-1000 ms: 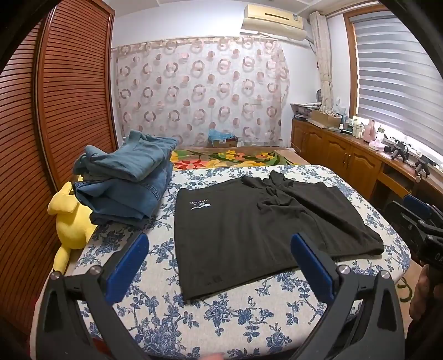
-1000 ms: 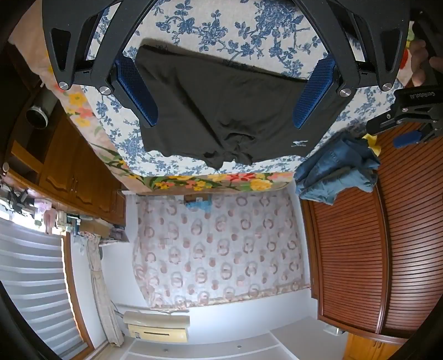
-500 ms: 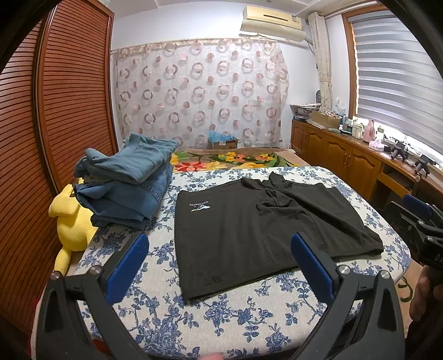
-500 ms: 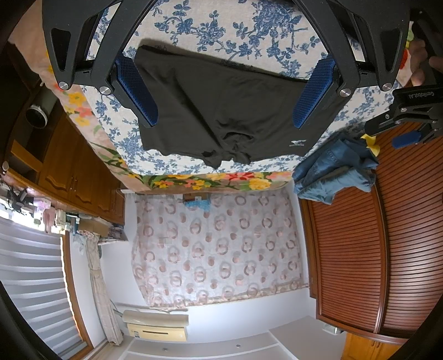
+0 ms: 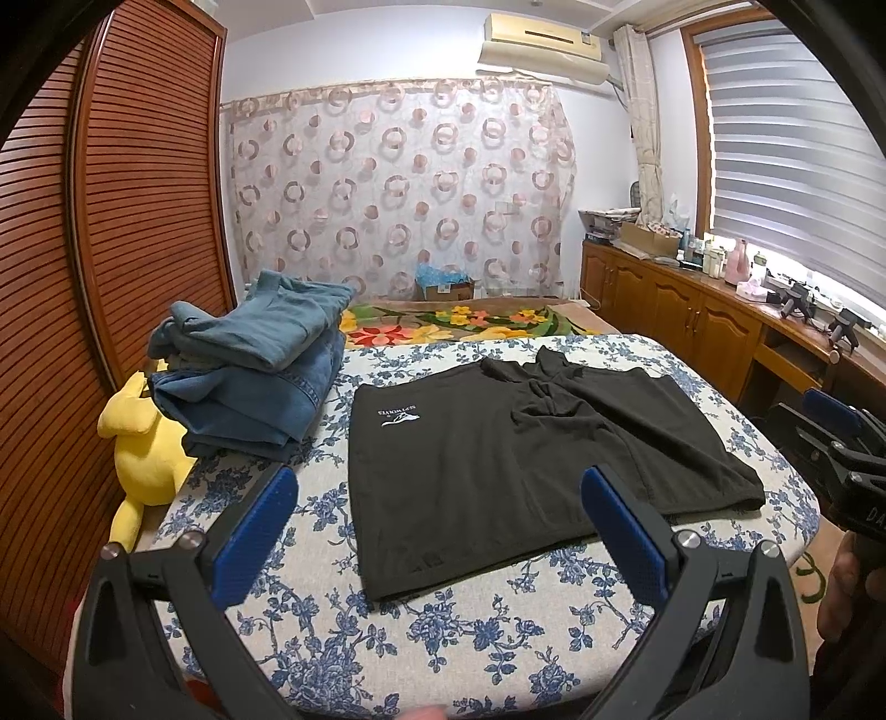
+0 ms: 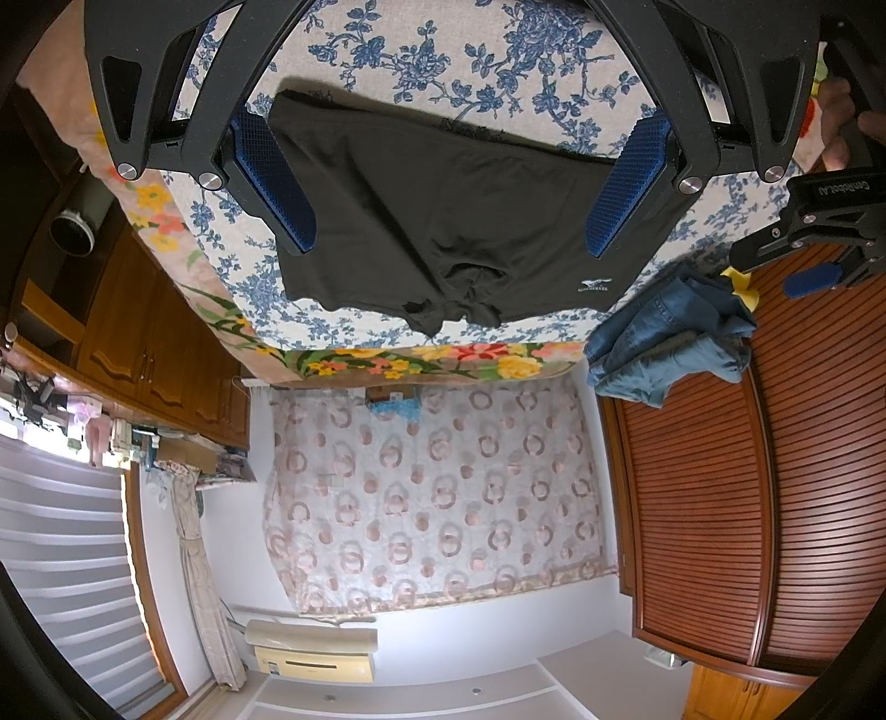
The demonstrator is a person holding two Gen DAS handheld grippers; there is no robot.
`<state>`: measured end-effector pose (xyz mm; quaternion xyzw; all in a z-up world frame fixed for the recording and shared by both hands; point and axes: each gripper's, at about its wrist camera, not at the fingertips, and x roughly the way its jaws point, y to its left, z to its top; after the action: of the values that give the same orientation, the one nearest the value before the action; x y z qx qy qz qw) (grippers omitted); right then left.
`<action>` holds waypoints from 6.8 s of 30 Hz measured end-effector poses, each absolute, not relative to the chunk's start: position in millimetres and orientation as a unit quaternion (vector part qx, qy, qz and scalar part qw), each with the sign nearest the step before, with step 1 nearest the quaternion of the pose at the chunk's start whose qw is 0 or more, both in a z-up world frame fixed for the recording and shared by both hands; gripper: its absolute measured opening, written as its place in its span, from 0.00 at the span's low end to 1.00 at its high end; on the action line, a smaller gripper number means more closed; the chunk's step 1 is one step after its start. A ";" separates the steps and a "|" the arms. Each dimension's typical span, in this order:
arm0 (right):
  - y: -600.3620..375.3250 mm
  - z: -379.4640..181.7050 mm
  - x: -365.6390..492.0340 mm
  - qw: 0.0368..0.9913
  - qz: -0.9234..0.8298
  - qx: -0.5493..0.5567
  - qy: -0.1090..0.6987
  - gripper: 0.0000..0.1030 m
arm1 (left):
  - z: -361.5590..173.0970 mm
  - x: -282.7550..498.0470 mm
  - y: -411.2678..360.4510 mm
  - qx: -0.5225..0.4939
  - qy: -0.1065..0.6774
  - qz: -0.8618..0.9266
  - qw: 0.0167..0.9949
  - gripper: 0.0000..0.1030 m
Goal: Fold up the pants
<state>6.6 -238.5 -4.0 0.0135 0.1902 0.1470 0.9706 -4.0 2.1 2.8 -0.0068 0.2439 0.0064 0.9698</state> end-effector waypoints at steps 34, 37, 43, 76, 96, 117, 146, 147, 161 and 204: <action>-238.4 -3.6 4.6 0.971 0.147 0.014 0.188 0.97 | 10.0 -6.2 -4.2 -0.003 0.240 0.007 0.971 1.00; -238.8 -3.1 3.9 0.971 0.147 0.014 0.188 0.97 | 11.2 -6.5 -5.0 -0.003 0.240 0.006 0.971 1.00; -239.5 -2.6 3.8 0.971 0.147 0.014 0.189 0.97 | 18.2 -4.0 -7.3 -0.001 0.247 0.003 0.969 1.00; -294.1 -17.7 78.6 0.961 0.148 -0.009 0.233 0.92 | -22.5 77.8 -20.9 0.037 0.312 -0.080 0.946 1.00; -345.7 -59.1 225.8 0.913 0.158 0.023 0.375 0.42 | -13.7 111.5 -52.4 0.036 0.313 -0.147 0.938 1.00; -354.5 -72.0 276.4 0.906 0.122 0.017 0.406 0.00 | -69.6 139.1 -33.4 0.016 0.388 -0.133 0.912 1.00; -290.8 -64.0 138.9 0.910 0.192 -0.064 0.362 0.48 | -98.3 146.1 -42.3 0.052 0.443 -0.131 0.886 1.00; -286.2 -67.3 131.7 0.909 0.197 -0.063 0.363 0.48 | -98.4 146.6 -42.4 0.052 0.442 -0.130 0.886 1.00; -271.0 -93.2 96.8 0.910 0.182 -0.051 0.369 0.50 | -92.9 130.0 -26.4 0.030 0.444 -0.148 0.883 1.00; -249.5 -89.7 78.4 0.908 0.214 -0.024 0.360 0.50 | -91.6 59.3 61.9 -0.013 0.412 -0.090 0.907 0.00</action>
<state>78.4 -249.5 -89.7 -0.0241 0.3604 0.2138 0.9077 59.3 61.9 -91.6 -0.0127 0.4123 -0.0898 0.9065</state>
